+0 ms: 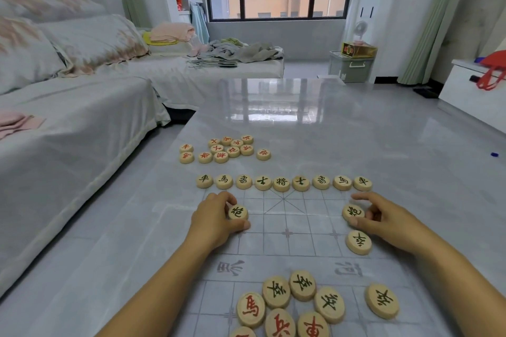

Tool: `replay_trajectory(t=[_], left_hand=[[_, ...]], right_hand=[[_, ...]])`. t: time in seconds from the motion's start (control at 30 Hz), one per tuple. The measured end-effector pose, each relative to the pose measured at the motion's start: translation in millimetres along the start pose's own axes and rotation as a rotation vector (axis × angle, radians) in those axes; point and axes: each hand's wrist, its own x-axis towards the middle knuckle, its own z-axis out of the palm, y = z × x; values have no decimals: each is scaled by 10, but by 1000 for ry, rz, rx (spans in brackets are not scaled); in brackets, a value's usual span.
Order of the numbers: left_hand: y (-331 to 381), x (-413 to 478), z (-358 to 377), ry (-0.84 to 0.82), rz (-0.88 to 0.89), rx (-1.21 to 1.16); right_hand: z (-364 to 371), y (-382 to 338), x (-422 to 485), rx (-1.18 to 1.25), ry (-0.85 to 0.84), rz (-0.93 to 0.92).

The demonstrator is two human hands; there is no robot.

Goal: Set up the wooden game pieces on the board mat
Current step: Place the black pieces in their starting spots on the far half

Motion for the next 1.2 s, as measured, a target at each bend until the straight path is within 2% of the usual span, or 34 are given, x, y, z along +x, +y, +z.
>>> replay_trajectory(t=[0.13,0.37,0.5,0.67,1.2], left_hand=[[-40,40,-81,-107,28,-23],[-42,20,111,143,15,-31],[-68,26,101,118,22,-49],[-137,30,73,113,67,-127],[-142,3,90,155,90,-145]], right_hand=[[-17,2,-1,-48,-4,-40],[22,3,5,-70,56,-12],[99,-43,8,-123,121,1],[20,-37,-18,-10,40,-4],[59,2,-8,-29,90,-19]])
